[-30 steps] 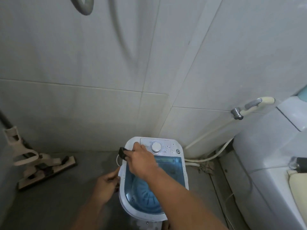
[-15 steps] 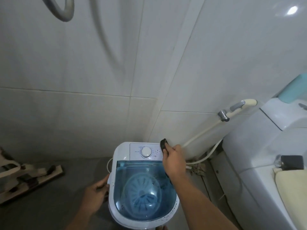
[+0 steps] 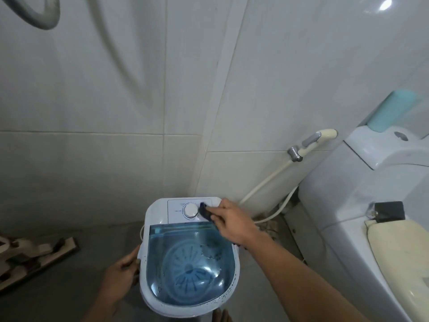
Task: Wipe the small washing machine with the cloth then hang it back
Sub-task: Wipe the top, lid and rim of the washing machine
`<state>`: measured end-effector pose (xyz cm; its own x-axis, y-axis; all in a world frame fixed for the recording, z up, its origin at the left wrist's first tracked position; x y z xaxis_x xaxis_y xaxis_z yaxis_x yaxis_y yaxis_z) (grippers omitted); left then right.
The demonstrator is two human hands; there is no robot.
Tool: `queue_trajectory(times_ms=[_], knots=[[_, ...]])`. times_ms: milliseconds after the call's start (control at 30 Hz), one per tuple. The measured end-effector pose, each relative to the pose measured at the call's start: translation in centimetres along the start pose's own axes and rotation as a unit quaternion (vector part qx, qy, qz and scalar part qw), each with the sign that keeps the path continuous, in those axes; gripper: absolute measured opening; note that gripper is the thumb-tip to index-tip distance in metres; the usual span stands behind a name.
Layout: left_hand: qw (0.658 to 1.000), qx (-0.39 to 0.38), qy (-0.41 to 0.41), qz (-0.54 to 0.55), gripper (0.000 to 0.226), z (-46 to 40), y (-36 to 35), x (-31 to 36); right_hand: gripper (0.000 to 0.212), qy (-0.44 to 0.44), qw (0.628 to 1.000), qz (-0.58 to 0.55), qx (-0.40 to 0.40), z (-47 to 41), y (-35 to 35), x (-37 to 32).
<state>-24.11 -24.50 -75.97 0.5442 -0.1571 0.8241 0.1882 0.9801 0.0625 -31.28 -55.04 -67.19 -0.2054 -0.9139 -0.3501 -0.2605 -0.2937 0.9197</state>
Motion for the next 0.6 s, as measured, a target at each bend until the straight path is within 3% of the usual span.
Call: queue_trajectory(times_ms=[100, 233, 400, 600], knots=[[1.0, 0.007, -0.001, 0.001, 0.041, 0.3, -0.1, 0.2, 0.036, -0.118, 0.986, 0.004, 0.114, -2.9, 1.7, 2.6], [1.0, 0.024, -0.001, -0.005, 0.039, 0.3, 0.0, 0.4, 0.035, -0.16, 0.981, 0.066, 0.082, -3.8, -1.5, 0.8], [1.0, 0.022, 0.012, -0.007, 0.039, 0.8, 0.0, 0.7, 0.045, -0.112, 0.982, 0.096, 0.116, -2.0, -2.8, -1.4], [0.999, 0.032, 0.014, -0.011, 0.04, 1.1, -0.2, 1.0, 0.041, -0.016, 0.996, 0.068, 0.055, 2.3, -3.0, -2.6]])
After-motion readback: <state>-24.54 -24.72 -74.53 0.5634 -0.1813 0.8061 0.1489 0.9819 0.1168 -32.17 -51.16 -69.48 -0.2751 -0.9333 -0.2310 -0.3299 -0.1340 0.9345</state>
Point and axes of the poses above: each hand's wrist, its own z-axis away from the middle knuckle, its own y-axis out of the back of the hand, x = y × z, the point moved 4 cm from there along -z, towards the middle knuckle, and after that the axes turned 12 degrees about x, right-handed, at the moved point
